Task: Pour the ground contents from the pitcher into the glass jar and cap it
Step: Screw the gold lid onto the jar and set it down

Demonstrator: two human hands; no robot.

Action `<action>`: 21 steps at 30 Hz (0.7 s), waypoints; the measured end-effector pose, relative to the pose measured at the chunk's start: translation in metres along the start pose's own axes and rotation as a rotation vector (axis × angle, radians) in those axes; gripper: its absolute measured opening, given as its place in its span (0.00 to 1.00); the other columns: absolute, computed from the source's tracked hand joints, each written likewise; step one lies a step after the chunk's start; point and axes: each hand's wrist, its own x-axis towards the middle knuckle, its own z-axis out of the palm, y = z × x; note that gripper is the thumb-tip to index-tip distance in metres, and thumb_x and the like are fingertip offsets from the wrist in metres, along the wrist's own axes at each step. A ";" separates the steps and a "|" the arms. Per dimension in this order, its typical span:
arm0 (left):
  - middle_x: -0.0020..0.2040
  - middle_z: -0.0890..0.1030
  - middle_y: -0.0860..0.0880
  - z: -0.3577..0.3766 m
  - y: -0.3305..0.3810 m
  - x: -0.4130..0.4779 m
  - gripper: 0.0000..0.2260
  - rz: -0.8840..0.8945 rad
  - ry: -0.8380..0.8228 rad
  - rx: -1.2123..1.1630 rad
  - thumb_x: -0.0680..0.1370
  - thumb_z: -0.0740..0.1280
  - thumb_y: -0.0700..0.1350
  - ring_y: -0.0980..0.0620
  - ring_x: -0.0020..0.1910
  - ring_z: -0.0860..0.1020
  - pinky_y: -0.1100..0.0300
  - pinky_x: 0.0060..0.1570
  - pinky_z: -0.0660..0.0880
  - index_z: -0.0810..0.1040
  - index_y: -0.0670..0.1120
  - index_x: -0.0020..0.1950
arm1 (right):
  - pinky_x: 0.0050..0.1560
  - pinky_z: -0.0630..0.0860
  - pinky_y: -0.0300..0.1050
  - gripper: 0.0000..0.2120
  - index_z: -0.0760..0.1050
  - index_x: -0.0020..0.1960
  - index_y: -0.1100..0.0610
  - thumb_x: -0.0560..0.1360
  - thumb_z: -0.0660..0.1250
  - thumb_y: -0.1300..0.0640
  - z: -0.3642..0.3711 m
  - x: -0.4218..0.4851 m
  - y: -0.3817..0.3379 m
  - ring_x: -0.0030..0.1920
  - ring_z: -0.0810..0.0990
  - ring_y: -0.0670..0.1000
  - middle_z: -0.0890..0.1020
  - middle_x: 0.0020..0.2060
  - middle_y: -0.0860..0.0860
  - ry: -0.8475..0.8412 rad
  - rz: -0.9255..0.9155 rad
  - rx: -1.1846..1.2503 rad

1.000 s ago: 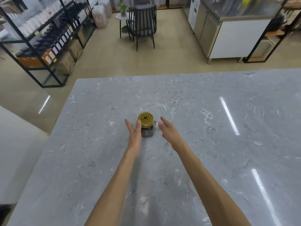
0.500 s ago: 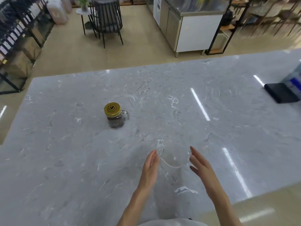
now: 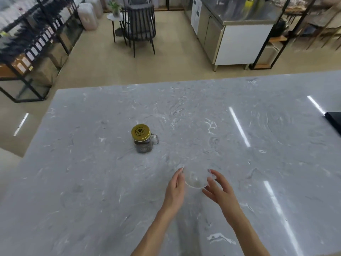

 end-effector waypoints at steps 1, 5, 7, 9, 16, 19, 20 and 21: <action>0.78 0.68 0.53 -0.003 0.008 0.012 0.20 0.006 0.008 0.010 0.87 0.56 0.51 0.53 0.77 0.67 0.47 0.77 0.65 0.67 0.50 0.80 | 0.51 0.84 0.45 0.11 0.79 0.61 0.44 0.79 0.68 0.50 0.006 0.013 -0.007 0.53 0.85 0.55 0.79 0.61 0.57 -0.002 -0.003 0.002; 0.79 0.69 0.49 -0.012 0.042 0.067 0.21 0.042 0.055 0.035 0.88 0.56 0.50 0.49 0.77 0.69 0.45 0.76 0.66 0.66 0.47 0.80 | 0.53 0.84 0.48 0.12 0.79 0.62 0.46 0.80 0.68 0.49 0.029 0.076 -0.034 0.53 0.86 0.58 0.81 0.60 0.58 0.002 0.006 0.034; 0.79 0.69 0.48 -0.015 0.058 0.094 0.21 0.054 0.079 0.049 0.88 0.55 0.49 0.48 0.77 0.68 0.45 0.76 0.66 0.66 0.45 0.80 | 0.55 0.83 0.51 0.13 0.78 0.64 0.49 0.80 0.67 0.49 0.038 0.106 -0.045 0.55 0.85 0.60 0.80 0.62 0.58 -0.004 0.022 0.056; 0.79 0.69 0.47 -0.016 0.069 0.116 0.21 0.069 0.101 0.061 0.88 0.55 0.49 0.47 0.77 0.68 0.45 0.76 0.67 0.67 0.44 0.80 | 0.57 0.82 0.52 0.14 0.77 0.64 0.50 0.80 0.67 0.50 0.044 0.129 -0.055 0.55 0.85 0.61 0.79 0.63 0.59 -0.007 0.031 0.069; 0.77 0.71 0.48 -0.022 0.081 0.161 0.20 0.042 0.076 0.005 0.88 0.55 0.51 0.47 0.76 0.69 0.43 0.76 0.66 0.69 0.48 0.78 | 0.51 0.84 0.48 0.12 0.77 0.63 0.48 0.80 0.67 0.49 0.053 0.162 -0.072 0.54 0.85 0.62 0.81 0.61 0.53 -0.012 0.054 0.107; 0.78 0.70 0.49 -0.022 0.080 0.161 0.21 0.053 0.076 0.005 0.87 0.54 0.53 0.48 0.77 0.68 0.43 0.77 0.65 0.68 0.49 0.79 | 0.51 0.84 0.49 0.13 0.77 0.64 0.47 0.80 0.67 0.48 0.053 0.162 -0.069 0.54 0.85 0.61 0.81 0.61 0.50 -0.014 0.064 0.113; 0.78 0.70 0.49 -0.021 0.079 0.160 0.21 0.053 0.075 0.004 0.87 0.54 0.53 0.48 0.77 0.67 0.43 0.77 0.65 0.68 0.49 0.79 | 0.51 0.85 0.50 0.14 0.77 0.64 0.47 0.80 0.67 0.47 0.053 0.161 -0.069 0.54 0.85 0.60 0.81 0.61 0.50 -0.012 0.065 0.111; 0.79 0.69 0.49 -0.021 0.080 0.159 0.21 0.051 0.072 0.007 0.87 0.54 0.53 0.48 0.77 0.67 0.44 0.77 0.65 0.68 0.49 0.79 | 0.50 0.85 0.50 0.14 0.77 0.64 0.47 0.79 0.68 0.47 0.054 0.160 -0.069 0.54 0.85 0.59 0.81 0.60 0.49 -0.010 0.071 0.111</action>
